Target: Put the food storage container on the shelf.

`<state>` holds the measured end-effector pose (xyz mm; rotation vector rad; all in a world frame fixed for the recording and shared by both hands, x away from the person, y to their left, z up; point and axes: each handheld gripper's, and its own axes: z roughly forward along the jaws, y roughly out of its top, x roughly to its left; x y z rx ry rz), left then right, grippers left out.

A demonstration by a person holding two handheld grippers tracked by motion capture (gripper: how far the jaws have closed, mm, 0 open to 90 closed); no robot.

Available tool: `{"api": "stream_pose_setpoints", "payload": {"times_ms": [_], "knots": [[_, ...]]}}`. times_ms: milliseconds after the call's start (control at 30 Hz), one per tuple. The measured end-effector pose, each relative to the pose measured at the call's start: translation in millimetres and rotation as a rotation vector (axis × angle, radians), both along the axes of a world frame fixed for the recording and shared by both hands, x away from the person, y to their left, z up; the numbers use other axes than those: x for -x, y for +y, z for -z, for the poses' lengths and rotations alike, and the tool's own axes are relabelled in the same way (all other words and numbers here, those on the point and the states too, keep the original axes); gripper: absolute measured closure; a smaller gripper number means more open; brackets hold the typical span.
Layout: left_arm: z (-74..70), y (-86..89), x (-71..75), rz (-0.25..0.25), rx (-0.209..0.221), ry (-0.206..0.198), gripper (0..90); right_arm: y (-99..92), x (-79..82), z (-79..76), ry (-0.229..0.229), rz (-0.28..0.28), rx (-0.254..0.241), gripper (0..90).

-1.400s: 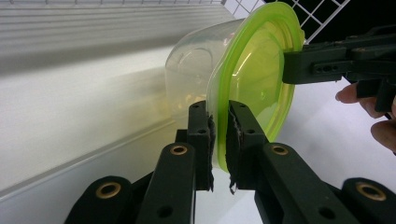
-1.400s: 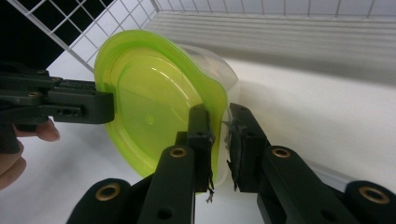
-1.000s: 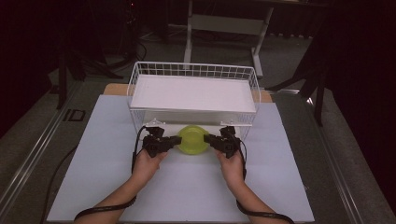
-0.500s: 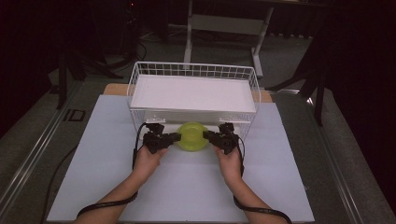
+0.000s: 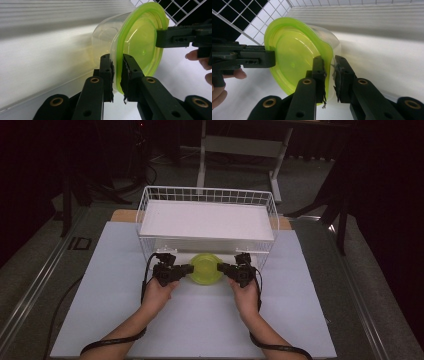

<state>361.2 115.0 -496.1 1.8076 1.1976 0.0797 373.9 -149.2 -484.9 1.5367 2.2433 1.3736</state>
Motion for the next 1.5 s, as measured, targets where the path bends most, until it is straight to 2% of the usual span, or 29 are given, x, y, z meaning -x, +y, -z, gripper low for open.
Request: {"api": "stream_pose_setpoints", "payload": {"times_ms": [167, 300, 433, 533, 567, 600, 633, 700, 733, 767, 867, 933, 1000, 1033, 1100, 1200, 1233, 1300, 1367, 1400, 1467, 1500], "knots": [[1.9, 0.4, -4.2, -0.008, 0.001, -0.026, 78.6, 2.4, -3.5, -1.3, -0.029, 0.001, 0.011, 79.3], [3.2, -1.2, -6.6, -0.006, -0.014, -0.072, 76.4, 2.5, -8.5, -1.1, -0.040, 0.000, 0.007, 78.4], [4.6, -2.1, -8.9, -0.014, -0.022, -0.140, 72.8, 3.5, -11.7, -0.9, -0.083, -0.001, 0.035, 75.5], [5.6, -2.1, -12.7, -0.025, -0.016, -0.147, 71.6, 5.1, -12.3, -0.3, -0.112, 0.007, 0.059, 73.7], [5.7, -1.8, -13.9, -0.026, -0.016, -0.150, 70.2, 7.3, -12.8, 0.0, -0.137, 0.019, 0.087, 72.1], [5.4, -2.4, -16.3, -0.032, -0.022, -0.160, 69.0, 8.7, -13.5, 0.8, -0.158, 0.033, 0.107, 66.4], [5.4, -2.4, -16.3, -0.032, -0.022, -0.160, 68.6, 8.7, -13.5, 0.8, -0.158, 0.033, 0.107, 66.4], [5.1, -3.9, -18.1, -0.051, -0.027, -0.160, 66.9, 8.9, -14.0, 3.2, -0.181, 0.058, 0.120, 58.0], [5.6, -4.3, -18.6, -0.056, -0.038, -0.174, 64.3, 8.3, -14.5, 4.7, -0.186, 0.067, 0.113, 55.9], [6.3, -4.8, -19.1, -0.065, -0.048, -0.194, 61.6, 7.4, -15.7, 6.9, -0.185, 0.074, 0.101, 54.4], [8.3, -3.7, -23.8, -0.078, -0.040, -0.207, 56.5, 4.1, -21.0, 11.6, -0.183, 0.075, 0.070, 51.2], [8.7, -4.2, -25.9, -0.091, -0.043, -0.210, 53.4, 5.4, -23.1, 10.3, -0.136, 0.093, 0.052, 48.8], [8.6, -6.1, -25.9, -0.104, -0.065, -0.230, 50.9, 8.6, -24.4, 8.9, -0.144, 0.095, 0.083, 47.8], [8.5, -6.7, -25.7, -0.107, -0.070, -0.236, 50.8, 8.5, -26.7, 9.8, -0.201, 0.081, 0.112, 46.2], [8.2, -5.9, -24.5, -0.109, -0.052, -0.246, 48.5, 12.4, -24.5, 8.1, -0.226, 0.082, 0.154, 45.8], [6.0, -2.8, -21.5, -0.106, -0.012, -0.246, 48.6, 11.5, -24.0, 8.7, -0.224, 0.071, 0.139, 45.6], [5.0, -2.0, -20.5, -0.101, -0.016, -0.248, 48.6, 12.0, -21.4, 8.4, -0.191, 0.084, 0.126, 44.5], [3.5, 1.0, -18.3, -0.078, -0.022, -0.242, 48.5, 8.4, -21.3, 10.3, -0.217, 0.078, 0.117, 43.0], [2.0, 3.8, -13.3, -0.073, -0.036, -0.260, 48.5, 5.7, -20.2, 11.2, -0.227, 0.075, 0.095, 42.8], [1.3, 6.2, -10.7, -0.068, -0.029, -0.255, 48.5, 5.1, -19.3, 11.5, -0.233, 0.077, 0.091, 42.2], [0.6, 9.4, -5.8, -0.060, -0.034, -0.269, 48.4, 3.8, -14.7, 11.0, -0.265, 0.071, 0.102, 41.0], [0.6, 9.4, -5.8, -0.060, -0.034, -0.269, 48.4, 3.8, -14.7, 11.0, -0.265, 0.071, 0.102, 41.0]]}}
